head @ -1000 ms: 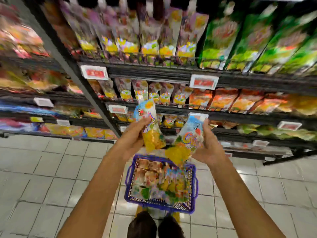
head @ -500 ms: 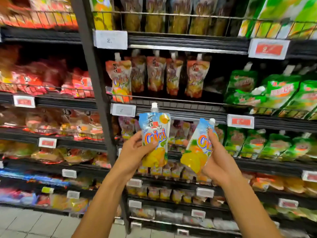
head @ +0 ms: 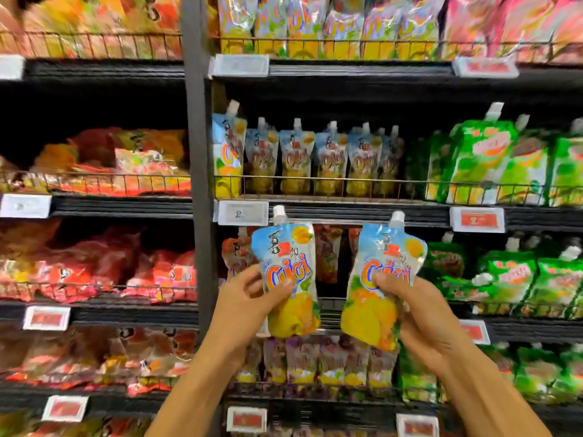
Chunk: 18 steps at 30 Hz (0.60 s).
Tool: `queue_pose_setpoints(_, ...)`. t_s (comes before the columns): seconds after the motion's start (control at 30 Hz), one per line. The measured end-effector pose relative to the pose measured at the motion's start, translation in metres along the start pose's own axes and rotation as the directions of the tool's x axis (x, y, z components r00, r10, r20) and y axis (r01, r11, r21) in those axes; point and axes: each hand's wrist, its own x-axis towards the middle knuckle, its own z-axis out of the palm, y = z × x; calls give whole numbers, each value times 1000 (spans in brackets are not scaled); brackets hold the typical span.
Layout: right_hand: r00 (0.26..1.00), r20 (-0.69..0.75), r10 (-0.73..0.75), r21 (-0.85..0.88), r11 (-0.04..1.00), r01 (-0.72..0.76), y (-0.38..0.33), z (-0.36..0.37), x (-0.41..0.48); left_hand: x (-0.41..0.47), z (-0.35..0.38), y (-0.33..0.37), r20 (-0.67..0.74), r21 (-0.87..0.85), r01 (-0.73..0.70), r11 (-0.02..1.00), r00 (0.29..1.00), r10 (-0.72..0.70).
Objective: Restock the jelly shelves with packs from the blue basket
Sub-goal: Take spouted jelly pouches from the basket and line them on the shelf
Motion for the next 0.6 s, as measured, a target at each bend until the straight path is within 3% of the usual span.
queue_pose_setpoints(0.17,984,-42,-173,-140,976,166,-20,13,23,28,2,30,-25,6,-70,998,997,70)
queue_pose_setpoints(0.33,966,31,-257,-265,930,256,-39,24,42,52,6,56,-36,29,-102,994,994,103)
queue_pose_setpoints(0.6,931,44,-362,-160,918,364,-63,36,73,89,12,93,-78,142,-255,956,960,268)
